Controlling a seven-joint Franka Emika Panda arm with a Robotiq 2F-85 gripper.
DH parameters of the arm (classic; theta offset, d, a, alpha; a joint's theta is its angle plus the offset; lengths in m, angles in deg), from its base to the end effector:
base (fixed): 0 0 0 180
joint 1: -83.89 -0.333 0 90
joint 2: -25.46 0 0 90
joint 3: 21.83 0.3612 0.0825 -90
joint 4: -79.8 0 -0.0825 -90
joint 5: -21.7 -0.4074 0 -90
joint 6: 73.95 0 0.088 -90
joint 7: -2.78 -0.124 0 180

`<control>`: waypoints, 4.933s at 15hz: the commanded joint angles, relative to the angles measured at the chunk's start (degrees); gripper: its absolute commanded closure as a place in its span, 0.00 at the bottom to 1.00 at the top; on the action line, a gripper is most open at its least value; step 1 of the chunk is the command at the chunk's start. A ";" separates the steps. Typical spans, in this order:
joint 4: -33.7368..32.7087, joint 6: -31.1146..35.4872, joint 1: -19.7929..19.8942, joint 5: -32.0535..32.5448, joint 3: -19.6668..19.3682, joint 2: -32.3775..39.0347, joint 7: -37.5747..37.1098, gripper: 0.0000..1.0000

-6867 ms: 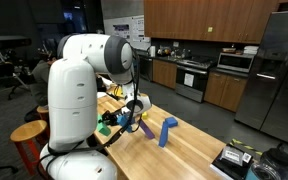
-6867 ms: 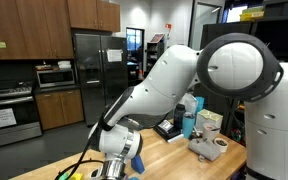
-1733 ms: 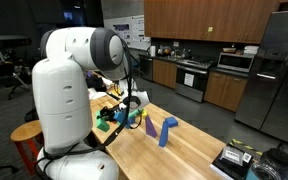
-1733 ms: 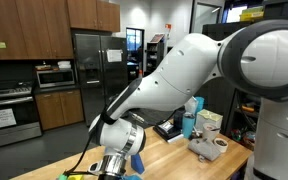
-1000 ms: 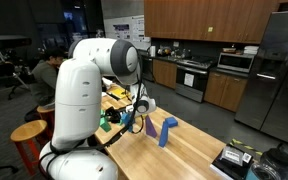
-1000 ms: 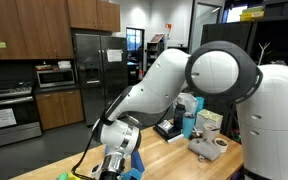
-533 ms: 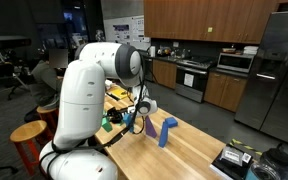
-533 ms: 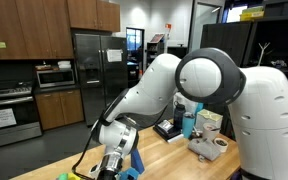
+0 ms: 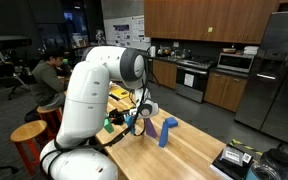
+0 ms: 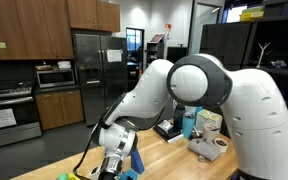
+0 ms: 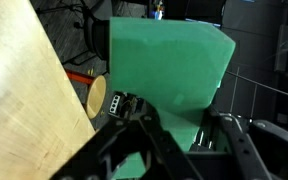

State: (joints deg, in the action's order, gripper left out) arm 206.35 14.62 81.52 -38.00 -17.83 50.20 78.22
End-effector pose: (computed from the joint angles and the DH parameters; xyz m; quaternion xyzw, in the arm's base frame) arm 0.4648 0.1621 0.2075 -0.7142 -0.2961 0.1218 0.6224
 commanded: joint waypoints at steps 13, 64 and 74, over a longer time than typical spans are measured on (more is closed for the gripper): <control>-5.66 -2.06 1.19 0.73 -0.91 5.73 -1.62 0.81; -23.20 -15.21 9.74 -3.72 -4.44 24.96 -11.46 0.81; -27.22 -18.69 11.02 -3.11 -4.22 29.00 -9.52 0.81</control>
State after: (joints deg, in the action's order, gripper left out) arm 183.29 -2.65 91.54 -41.45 -21.61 74.09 65.93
